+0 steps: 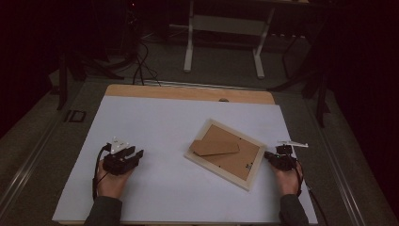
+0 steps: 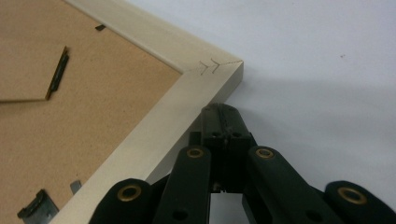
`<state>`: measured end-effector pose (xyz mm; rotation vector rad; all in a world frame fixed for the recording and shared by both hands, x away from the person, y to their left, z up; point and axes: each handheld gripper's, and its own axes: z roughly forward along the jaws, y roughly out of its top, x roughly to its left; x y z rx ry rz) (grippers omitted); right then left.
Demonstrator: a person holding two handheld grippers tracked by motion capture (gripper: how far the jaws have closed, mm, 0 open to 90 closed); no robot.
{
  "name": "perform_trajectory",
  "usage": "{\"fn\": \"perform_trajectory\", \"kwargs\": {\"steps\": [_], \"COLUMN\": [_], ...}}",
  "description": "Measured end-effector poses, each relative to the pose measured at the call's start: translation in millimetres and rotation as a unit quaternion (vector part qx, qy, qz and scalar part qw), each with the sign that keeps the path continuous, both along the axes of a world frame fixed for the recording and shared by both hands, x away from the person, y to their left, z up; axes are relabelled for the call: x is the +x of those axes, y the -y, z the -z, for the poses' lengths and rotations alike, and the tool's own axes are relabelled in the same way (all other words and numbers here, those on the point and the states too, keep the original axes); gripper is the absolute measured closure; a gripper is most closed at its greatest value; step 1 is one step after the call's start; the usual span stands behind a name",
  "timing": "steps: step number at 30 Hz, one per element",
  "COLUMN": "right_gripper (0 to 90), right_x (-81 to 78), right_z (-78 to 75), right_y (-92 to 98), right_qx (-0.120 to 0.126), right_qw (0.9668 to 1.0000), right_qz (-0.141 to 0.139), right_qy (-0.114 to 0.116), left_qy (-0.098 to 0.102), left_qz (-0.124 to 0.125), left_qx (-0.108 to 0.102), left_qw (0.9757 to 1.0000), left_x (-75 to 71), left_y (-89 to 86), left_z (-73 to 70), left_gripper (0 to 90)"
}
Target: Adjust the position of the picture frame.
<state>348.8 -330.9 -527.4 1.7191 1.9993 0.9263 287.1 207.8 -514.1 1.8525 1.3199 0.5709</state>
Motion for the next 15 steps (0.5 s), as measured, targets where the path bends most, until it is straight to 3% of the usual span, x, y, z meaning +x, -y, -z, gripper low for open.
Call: {"fn": "perform_trajectory", "kwargs": {"steps": [15], "right_gripper": [89.9], "right_x": [21.8], "right_z": [-1.2], "right_y": [-8.3], "right_qx": [0.013], "right_qw": [0.9997], "right_qz": [0.015], "right_qy": [-0.011], "left_qy": [0.005], "left_qz": [0.007], "left_qx": [0.017], "left_qw": [0.9998], "left_x": [0.1], "left_y": [3.0], "left_z": [1.2], "left_gripper": [59.9]}}
